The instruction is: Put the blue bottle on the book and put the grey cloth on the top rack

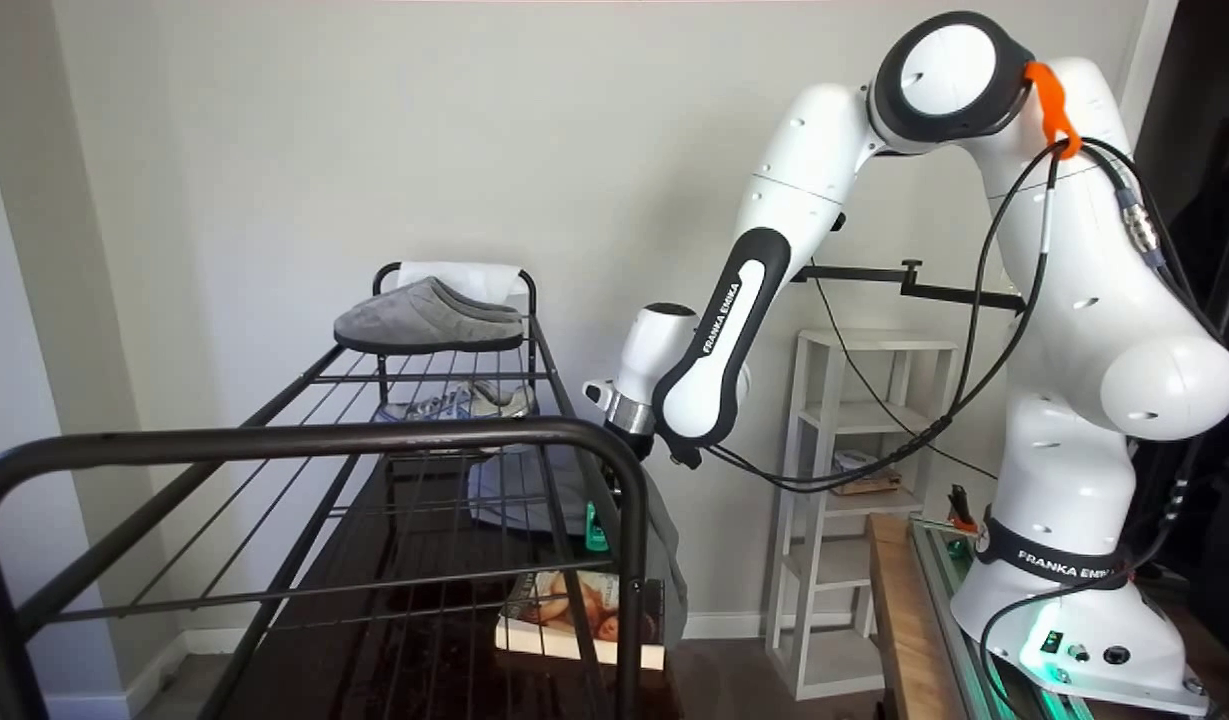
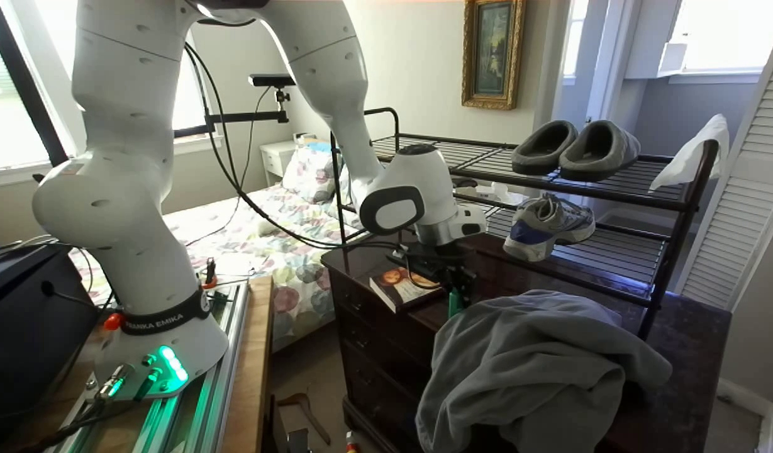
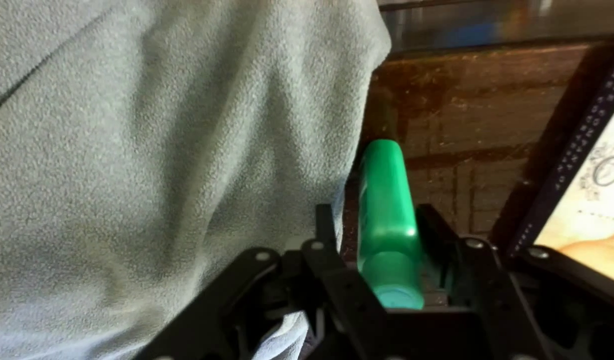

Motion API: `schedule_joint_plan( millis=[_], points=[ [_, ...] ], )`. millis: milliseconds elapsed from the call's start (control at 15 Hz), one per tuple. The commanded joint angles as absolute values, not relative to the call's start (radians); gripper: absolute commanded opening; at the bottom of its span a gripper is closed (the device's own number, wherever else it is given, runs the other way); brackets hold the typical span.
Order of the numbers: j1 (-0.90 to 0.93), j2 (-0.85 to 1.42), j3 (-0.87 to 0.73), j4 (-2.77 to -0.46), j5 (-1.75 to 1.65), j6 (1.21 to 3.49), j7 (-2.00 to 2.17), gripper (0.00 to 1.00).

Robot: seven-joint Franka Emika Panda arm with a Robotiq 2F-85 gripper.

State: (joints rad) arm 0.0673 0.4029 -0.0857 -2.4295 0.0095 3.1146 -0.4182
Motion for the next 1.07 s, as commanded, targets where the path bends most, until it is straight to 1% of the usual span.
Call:
schedule_joint_plan(
  millis=[0,67,133,200,467,667,1000],
  points=[
    [0.062,0.402,-0.087,-2.424,-0.085,3.122,-0.322,0.16],
    [0.047,0.401,-0.069,-2.422,-0.090,3.118,-0.312,0.08],
    [0.034,0.396,-0.051,-2.424,-0.091,3.114,-0.305,0.04],
    [0.017,0.390,-0.027,-2.429,-0.089,3.117,-0.303,0.07],
    [-0.036,0.330,0.058,-2.467,-0.080,3.098,-0.305,0.07],
    [-0.032,0.249,0.063,-2.509,-0.091,3.090,-0.306,0.07],
    [-0.140,0.191,0.247,-2.541,0.028,3.042,-0.398,0.07]
  ],
)
